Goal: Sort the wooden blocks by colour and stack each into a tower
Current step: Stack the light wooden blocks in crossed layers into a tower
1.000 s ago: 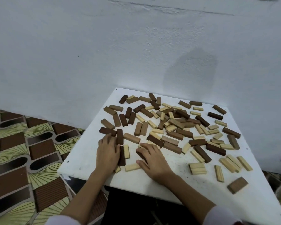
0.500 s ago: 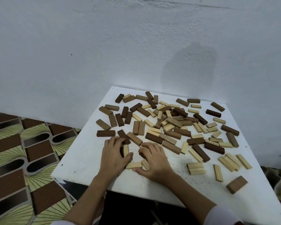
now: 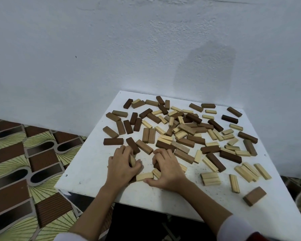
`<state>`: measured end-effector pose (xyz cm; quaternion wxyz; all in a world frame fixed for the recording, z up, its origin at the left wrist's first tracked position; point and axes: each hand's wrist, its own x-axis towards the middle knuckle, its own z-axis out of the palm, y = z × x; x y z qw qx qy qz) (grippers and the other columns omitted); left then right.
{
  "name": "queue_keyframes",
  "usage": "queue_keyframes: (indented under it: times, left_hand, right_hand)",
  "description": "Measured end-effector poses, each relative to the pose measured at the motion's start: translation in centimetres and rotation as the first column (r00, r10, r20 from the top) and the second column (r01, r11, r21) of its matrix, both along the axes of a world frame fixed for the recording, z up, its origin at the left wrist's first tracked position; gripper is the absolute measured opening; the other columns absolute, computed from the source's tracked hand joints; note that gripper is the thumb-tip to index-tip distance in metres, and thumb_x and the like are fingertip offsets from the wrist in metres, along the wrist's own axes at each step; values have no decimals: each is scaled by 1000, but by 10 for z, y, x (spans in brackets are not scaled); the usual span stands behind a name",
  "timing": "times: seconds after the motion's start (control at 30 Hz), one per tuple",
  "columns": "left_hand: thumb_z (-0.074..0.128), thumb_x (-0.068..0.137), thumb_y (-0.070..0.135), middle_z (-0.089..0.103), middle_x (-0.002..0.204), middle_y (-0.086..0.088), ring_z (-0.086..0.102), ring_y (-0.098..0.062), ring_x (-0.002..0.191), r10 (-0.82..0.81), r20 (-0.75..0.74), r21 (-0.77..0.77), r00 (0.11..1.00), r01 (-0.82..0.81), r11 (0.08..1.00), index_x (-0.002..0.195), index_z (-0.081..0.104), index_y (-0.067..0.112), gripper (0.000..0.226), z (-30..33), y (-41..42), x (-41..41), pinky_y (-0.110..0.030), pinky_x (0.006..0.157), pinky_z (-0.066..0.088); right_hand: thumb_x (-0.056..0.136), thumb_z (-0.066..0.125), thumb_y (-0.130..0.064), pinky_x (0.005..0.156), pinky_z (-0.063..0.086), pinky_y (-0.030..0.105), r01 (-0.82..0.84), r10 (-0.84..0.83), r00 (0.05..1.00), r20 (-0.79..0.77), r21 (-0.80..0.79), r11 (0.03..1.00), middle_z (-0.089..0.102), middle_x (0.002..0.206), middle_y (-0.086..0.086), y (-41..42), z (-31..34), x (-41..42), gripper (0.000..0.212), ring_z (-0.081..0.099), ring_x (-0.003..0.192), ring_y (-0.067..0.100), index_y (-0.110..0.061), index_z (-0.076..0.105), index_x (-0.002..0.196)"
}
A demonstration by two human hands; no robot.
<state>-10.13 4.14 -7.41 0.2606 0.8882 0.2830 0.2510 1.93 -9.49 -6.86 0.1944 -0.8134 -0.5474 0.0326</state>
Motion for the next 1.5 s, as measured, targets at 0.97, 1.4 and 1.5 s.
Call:
queue_keyframes:
  times: [0.97, 1.4, 1.5]
  left_hand:
    - [70, 81, 30, 46, 52, 10, 38, -8, 45, 95, -9, 91, 995, -93, 992, 76, 40, 21, 32, 9, -10, 8, -16, 44, 21]
    - [71, 81, 19, 43, 54, 9, 42, -6, 46, 63, 100, -11, 993, -62, 998, 80, 42, 17, 29, 11, -6, 28, -15, 45, 30]
    - [71, 80, 19, 41, 53, 10, 41, -6, 44, 70, 145, -13, 987, -69, 998, 77, 41, 18, 31, 13, -6, 37, -17, 44, 29]
  right_hand:
    - [76, 51, -51, 46, 36, 20, -44, -25, 942, 335, 196, 980, 56, 80, 0, 1, -9, -4, 37, 52, 72, 15, -17, 63, 72]
    - [75, 50, -31, 38, 20, 11, 165, -232, 927, 294, 236, 958, 52, 77, -1, 7, 1, 7, 16, 37, 51, 5, -17, 55, 79]
    - [69, 61, -25, 37, 25, 12, 153, -210, 952, 223, 246, 957, 53, 80, 1, 7, 1, 14, 16, 38, 50, 6, -15, 54, 79]
